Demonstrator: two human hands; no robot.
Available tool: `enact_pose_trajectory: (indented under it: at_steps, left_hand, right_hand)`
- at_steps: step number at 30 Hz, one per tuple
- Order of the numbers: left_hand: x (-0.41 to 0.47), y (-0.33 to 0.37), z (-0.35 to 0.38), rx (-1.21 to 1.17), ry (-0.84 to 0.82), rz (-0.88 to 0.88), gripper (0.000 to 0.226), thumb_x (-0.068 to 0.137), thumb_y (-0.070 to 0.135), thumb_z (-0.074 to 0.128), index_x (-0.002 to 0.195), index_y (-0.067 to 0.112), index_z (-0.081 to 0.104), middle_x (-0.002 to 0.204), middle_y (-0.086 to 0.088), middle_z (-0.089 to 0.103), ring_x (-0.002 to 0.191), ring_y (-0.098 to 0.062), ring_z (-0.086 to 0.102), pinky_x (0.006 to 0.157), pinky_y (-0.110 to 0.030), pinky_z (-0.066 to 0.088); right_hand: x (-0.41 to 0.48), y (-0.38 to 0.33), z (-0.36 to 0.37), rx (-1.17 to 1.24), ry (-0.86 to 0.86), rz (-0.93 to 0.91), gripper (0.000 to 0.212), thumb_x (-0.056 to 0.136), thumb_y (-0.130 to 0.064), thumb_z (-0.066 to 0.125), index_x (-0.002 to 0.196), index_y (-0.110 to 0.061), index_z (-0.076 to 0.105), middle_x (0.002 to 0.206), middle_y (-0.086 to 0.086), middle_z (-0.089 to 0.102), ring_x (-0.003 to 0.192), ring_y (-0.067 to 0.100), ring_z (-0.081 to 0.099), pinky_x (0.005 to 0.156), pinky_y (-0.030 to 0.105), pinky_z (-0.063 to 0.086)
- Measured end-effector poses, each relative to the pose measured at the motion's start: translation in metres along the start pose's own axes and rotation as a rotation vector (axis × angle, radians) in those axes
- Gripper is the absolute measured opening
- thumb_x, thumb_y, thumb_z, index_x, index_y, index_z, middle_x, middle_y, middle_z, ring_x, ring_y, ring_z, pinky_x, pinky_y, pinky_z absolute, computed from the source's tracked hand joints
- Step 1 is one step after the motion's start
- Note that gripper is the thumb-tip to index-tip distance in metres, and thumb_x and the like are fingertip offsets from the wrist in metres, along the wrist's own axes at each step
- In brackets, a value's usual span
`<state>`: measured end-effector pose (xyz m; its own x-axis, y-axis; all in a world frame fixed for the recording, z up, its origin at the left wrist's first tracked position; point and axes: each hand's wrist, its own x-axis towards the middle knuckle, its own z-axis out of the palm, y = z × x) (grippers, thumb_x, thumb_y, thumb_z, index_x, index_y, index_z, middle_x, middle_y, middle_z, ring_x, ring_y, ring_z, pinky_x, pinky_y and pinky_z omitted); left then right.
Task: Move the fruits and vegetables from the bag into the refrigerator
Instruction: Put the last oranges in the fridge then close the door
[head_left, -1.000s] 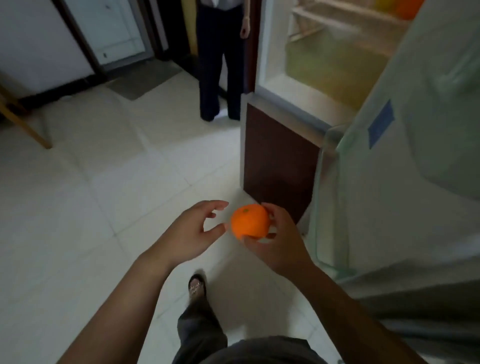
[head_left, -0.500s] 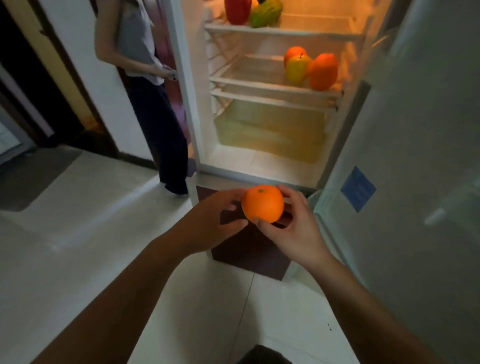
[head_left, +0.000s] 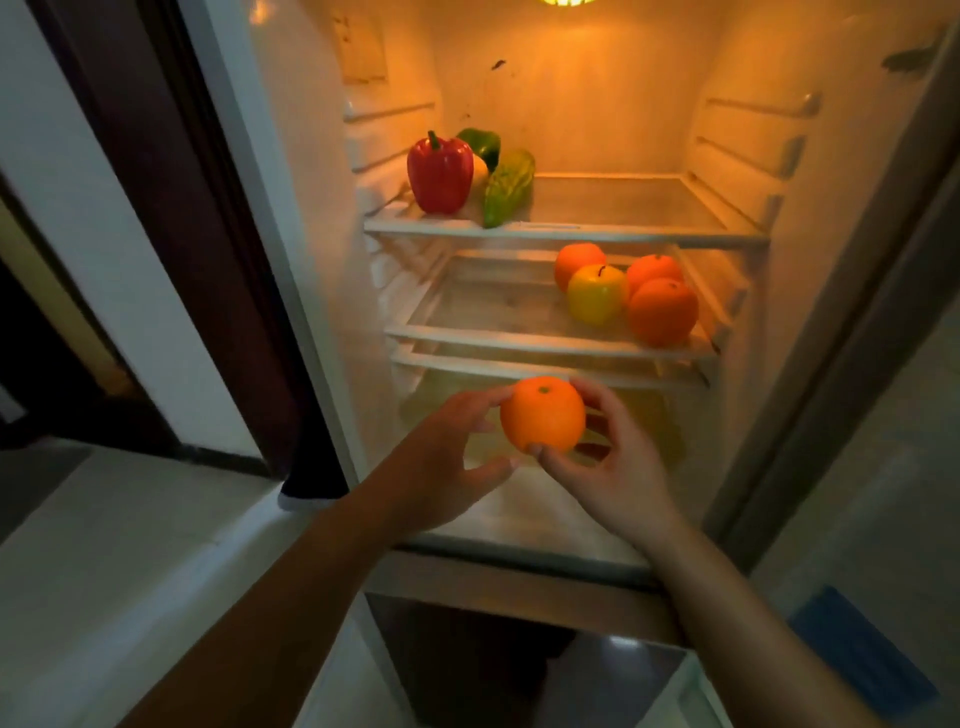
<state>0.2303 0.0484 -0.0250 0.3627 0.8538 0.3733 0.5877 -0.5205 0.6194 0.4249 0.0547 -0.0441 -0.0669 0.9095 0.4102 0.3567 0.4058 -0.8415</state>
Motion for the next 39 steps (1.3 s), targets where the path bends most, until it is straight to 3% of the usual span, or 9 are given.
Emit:
enact_pose_trajectory:
  at_steps: [8, 12, 14, 16, 20, 24, 28, 33, 39]
  left_hand:
    - [0.079, -0.042, 0.0, -0.187, 0.011, -0.076, 0.062, 0.08, 0.021, 0.07, 0.129, 0.042, 0.037, 0.126, 0.024, 0.039, 0.111, 0.013, 0.044, 0.083, -0.003, 0.039]
    - [0.117, -0.047, 0.007, -0.486, -0.023, -0.181, 0.055, 0.079, 0.026, 0.072, 0.124, 0.038, 0.045, 0.123, 0.013, 0.051, 0.105, 0.005, 0.053, 0.075, -0.009, 0.047]
    - [0.132, -0.053, 0.01, -0.604, -0.077, -0.21, 0.055, 0.072, 0.033, 0.075, 0.119, 0.041, 0.047, 0.121, 0.01, 0.053, 0.103, 0.0, 0.056, 0.08, -0.017, 0.051]
    - [0.144, -0.058, 0.012, -0.596, -0.106, -0.209, 0.058, 0.06, 0.045, 0.075, 0.112, 0.044, 0.05, 0.119, 0.012, 0.054, 0.103, -0.006, 0.058, 0.085, -0.027, 0.053]
    - [0.162, -0.069, 0.008, -0.599, -0.066, -0.2, 0.045, 0.069, 0.033, 0.079, 0.105, 0.041, 0.052, 0.108, 0.019, 0.053, 0.095, -0.004, 0.057, 0.075, -0.019, 0.052]
    - [0.176, -0.086, -0.001, -0.492, -0.044, -0.2, 0.057, 0.061, 0.052, 0.072, 0.113, 0.043, 0.051, 0.114, 0.017, 0.054, 0.105, -0.013, 0.056, 0.088, -0.037, 0.051]
    - [0.183, -0.09, -0.005, -0.471, 0.018, -0.185, 0.047, 0.076, 0.032, 0.075, 0.114, 0.04, 0.048, 0.113, 0.015, 0.054, 0.101, -0.006, 0.055, 0.081, -0.027, 0.049]
    - [0.188, -0.094, -0.005, -0.464, 0.017, -0.201, 0.047, 0.079, 0.028, 0.071, 0.116, 0.038, 0.044, 0.113, 0.015, 0.049, 0.097, -0.001, 0.051, 0.074, -0.021, 0.045]
    - [0.193, -0.098, -0.001, -0.415, -0.008, -0.195, 0.056, 0.079, 0.03, 0.071, 0.127, 0.03, 0.044, 0.118, 0.011, 0.046, 0.098, -0.004, 0.05, 0.075, -0.023, 0.045]
  right_hand:
    - [0.08, 0.022, 0.013, -0.059, 0.117, 0.013, 0.063, 0.064, -0.024, 0.084, 0.119, -0.018, 0.053, 0.118, -0.001, 0.055, 0.098, -0.003, 0.056, 0.071, 0.005, 0.044]
    - [0.091, 0.021, 0.005, 0.012, 0.133, 0.045, 0.066, 0.062, -0.042, 0.078, 0.12, -0.025, 0.053, 0.117, -0.013, 0.056, 0.1, -0.002, 0.058, 0.076, 0.011, 0.048]
    - [0.096, 0.021, 0.002, 0.027, 0.115, 0.06, 0.064, 0.061, -0.042, 0.076, 0.119, -0.03, 0.052, 0.119, -0.017, 0.055, 0.102, -0.005, 0.056, 0.079, 0.014, 0.05]
    - [0.102, 0.026, 0.001, 0.002, 0.103, 0.071, 0.061, 0.062, -0.039, 0.078, 0.116, -0.036, 0.051, 0.119, -0.019, 0.054, 0.104, -0.005, 0.056, 0.081, 0.017, 0.051]
    - [0.112, 0.039, -0.008, -0.18, 0.126, 0.065, 0.066, 0.067, -0.028, 0.082, 0.118, -0.044, 0.044, 0.121, -0.015, 0.053, 0.108, -0.001, 0.054, 0.083, 0.016, 0.049]
    - [0.125, 0.041, -0.01, -0.402, 0.148, 0.011, 0.064, 0.075, -0.04, 0.072, 0.131, -0.022, 0.046, 0.13, -0.005, 0.05, 0.118, 0.014, 0.05, 0.094, 0.035, 0.047]
    - [0.134, 0.037, -0.006, -0.645, 0.103, -0.042, 0.063, 0.083, -0.035, 0.066, 0.138, -0.02, 0.04, 0.147, 0.004, 0.037, 0.131, 0.021, 0.039, 0.099, 0.024, 0.029]
    - [0.141, 0.04, 0.0, -0.782, 0.057, -0.033, 0.064, 0.086, -0.036, 0.06, 0.143, -0.019, 0.034, 0.154, 0.005, 0.025, 0.137, 0.027, 0.032, 0.103, 0.037, 0.034]
    - [0.142, 0.052, 0.0, -0.82, 0.022, -0.054, 0.065, 0.086, -0.039, 0.054, 0.144, -0.017, 0.034, 0.156, 0.005, 0.017, 0.14, 0.028, 0.025, 0.106, 0.036, 0.026]
